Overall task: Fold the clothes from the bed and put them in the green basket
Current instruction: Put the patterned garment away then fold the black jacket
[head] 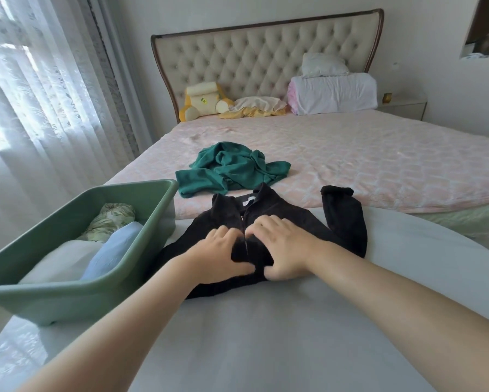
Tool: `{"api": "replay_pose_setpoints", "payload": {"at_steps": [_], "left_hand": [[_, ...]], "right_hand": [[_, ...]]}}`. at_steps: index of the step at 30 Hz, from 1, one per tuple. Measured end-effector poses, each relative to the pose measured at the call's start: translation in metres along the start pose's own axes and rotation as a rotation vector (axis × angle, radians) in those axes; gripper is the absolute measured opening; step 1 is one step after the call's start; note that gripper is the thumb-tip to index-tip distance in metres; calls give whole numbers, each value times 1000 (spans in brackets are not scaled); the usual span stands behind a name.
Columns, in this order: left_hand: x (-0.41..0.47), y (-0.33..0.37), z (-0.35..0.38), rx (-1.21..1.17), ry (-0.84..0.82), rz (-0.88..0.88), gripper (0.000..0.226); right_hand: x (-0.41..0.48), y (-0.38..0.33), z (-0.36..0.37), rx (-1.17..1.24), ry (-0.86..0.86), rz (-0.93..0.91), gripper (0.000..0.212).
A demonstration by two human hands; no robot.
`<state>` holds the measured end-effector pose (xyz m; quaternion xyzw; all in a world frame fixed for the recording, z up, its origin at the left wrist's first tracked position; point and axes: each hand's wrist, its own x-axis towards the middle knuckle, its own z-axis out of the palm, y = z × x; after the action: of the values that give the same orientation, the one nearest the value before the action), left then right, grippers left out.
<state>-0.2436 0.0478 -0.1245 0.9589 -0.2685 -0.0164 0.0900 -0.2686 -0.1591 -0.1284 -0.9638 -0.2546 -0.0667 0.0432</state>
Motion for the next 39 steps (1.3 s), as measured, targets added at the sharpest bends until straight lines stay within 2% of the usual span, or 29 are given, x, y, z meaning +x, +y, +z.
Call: {"api": "replay_pose_setpoints", "payload": {"at_steps": [3,5,7,13,16,18,20,22,24,25,27,30,32,33,35,37,39], "left_hand": [[-21,-8,11,270,-156,-24,82],[-29,-14,12,353,-146,-25,77],[-32,-17,9,312,-106,-33,66],[-36,-11,-20,107,-24,-89,39],[-35,-5,-44,-39,-9,-105,31],[-30,0,-51,-44,95,-106,35],[-28,6,-46,84,288,-109,36],[-25,7,-28,347,444,-75,36],[-25,8,-11,462,472,-89,50],[-25,10,-5,447,429,-111,55],[-23,16,3,361,344,-111,48],[-18,20,0,266,188,-6,23],[-17,15,3,173,120,12,16],[-19,13,5,126,81,5,17],[-25,11,8,97,0,14,37],[-30,9,11,145,-76,47,55],[-29,5,12,195,-99,50,42]], "right_hand": [[-12,-13,0,-48,-112,51,73],[-21,-18,-2,-33,-218,136,75],[-26,-19,0,-85,-236,158,70],[-32,-12,-29,-35,-35,223,26],[-35,-1,-52,-5,93,289,23],[-35,12,-54,-124,304,246,27],[-35,23,-46,-326,437,250,30],[-36,21,-33,-314,409,269,36],[-36,11,-20,-91,289,236,25],[-37,6,-14,5,197,201,17],[-37,-2,-3,79,94,161,5],[-38,-3,0,105,30,183,39],[-41,-1,-2,45,-65,173,66],[-43,0,-1,-34,-102,160,73],[-42,2,5,-180,-113,126,67],[-37,7,13,-276,-67,110,47],[-31,12,20,-382,35,60,25]]}}
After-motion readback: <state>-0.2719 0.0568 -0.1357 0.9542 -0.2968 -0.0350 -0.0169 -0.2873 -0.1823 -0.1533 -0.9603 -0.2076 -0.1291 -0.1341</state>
